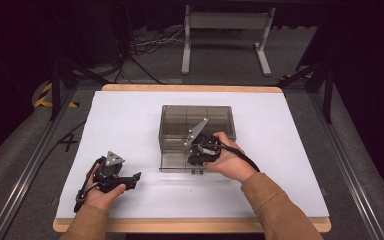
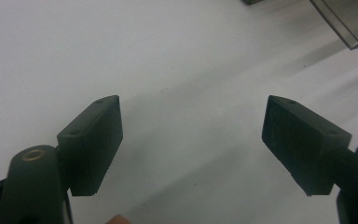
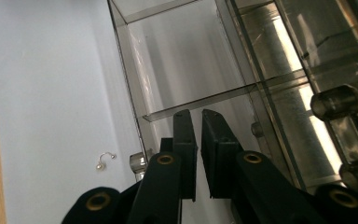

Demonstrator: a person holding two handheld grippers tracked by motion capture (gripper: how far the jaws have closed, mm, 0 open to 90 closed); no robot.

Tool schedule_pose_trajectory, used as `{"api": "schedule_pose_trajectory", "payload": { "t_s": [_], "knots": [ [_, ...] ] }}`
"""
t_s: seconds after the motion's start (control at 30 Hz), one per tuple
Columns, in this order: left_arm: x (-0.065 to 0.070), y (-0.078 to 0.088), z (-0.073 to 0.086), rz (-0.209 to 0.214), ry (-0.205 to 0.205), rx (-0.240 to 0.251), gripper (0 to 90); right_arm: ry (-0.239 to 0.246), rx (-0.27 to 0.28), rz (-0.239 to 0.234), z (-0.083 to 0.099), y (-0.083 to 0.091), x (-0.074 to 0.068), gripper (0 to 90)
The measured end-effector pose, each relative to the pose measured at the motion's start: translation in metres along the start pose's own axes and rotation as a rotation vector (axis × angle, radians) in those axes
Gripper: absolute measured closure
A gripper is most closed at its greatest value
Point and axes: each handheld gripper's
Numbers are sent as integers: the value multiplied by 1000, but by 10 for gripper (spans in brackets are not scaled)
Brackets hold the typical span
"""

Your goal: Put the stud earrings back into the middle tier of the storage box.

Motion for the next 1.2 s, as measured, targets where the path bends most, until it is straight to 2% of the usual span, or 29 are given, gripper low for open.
{"api": "schedule_pose_trajectory", "payload": {
  "t_s": [0.47, 0.57, 0.63, 0.73, 1.0, 1.2],
  "knots": [
    [0, 0, 0, 1, 5, 0, 209, 20, 43, 13, 2, 11, -6, 822],
    [0, 0, 0, 4, -1, -7, 209, 13, 47, -2, 4, 17, -11, 812],
    [0, -1, 0, 3, 2, -6, 210, 30, 62, -2, 5, 20, -13, 804],
    [0, -1, 0, 3, 2, -5, 210, 31, 63, -21, 6, 24, -17, 791],
    [0, -1, -1, 3, 1, -4, 210, 53, 73, -47, 7, 28, -27, 757],
    [1, -1, -1, 4, 2, -4, 209, 52, 86, -56, 9, 29, -34, 745]
  ]
}}
Point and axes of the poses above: each handheld gripper's, and its own axes: y roughly backward along the jaws, z roughly out of its underside, x roughly to its right, and after that the axes turned 13 degrees about -x, right-handed
